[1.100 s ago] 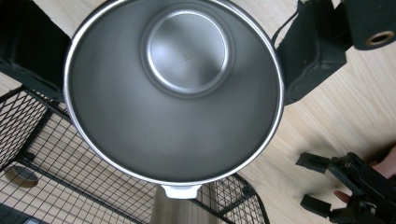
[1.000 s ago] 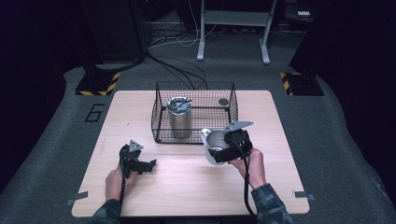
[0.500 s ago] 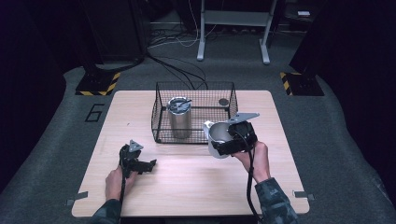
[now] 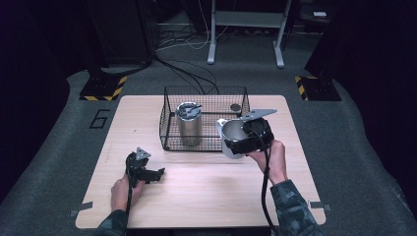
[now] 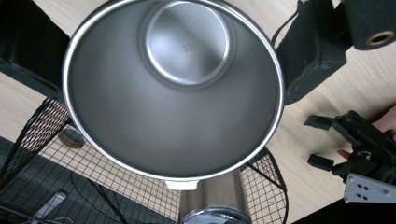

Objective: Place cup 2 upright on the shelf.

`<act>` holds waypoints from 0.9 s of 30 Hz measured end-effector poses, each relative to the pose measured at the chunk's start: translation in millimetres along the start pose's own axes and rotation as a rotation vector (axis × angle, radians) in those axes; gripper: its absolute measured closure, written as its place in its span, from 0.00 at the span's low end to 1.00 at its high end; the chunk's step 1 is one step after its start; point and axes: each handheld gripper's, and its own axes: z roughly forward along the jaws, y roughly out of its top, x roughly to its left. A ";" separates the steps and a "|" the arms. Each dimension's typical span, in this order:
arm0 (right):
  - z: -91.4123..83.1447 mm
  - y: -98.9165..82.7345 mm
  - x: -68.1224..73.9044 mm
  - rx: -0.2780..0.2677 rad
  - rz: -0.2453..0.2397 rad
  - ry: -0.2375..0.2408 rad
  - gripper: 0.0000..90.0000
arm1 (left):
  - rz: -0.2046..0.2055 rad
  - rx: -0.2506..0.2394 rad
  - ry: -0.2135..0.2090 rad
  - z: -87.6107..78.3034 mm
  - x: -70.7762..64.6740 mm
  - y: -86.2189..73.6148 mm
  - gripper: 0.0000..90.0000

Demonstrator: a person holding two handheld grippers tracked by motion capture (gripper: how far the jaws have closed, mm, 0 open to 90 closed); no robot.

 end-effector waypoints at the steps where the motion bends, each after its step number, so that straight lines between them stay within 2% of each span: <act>1: -0.5 0.9 -0.4 0.005 0.001 -0.003 0.07 | -0.001 0.000 -0.001 0.0 0.0 0.0 0.00; 6: -0.9 8.6 -5.8 0.001 -0.015 -0.010 0.07 | -0.002 -0.001 0.000 0.1 -0.2 0.0 0.00; 10: -0.6 15.3 -7.7 0.000 0.009 -0.019 0.07 | -0.001 -0.001 0.000 0.1 -0.1 0.0 0.00; 11: -0.5 16.5 -9.4 -0.001 -0.009 -0.021 0.07 | 0.000 0.000 -0.001 0.1 0.0 0.0 0.00; 27: 9.2 41.7 -19.5 0.003 -0.007 -0.051 0.07 | 0.000 0.000 -0.001 0.1 0.1 0.1 0.00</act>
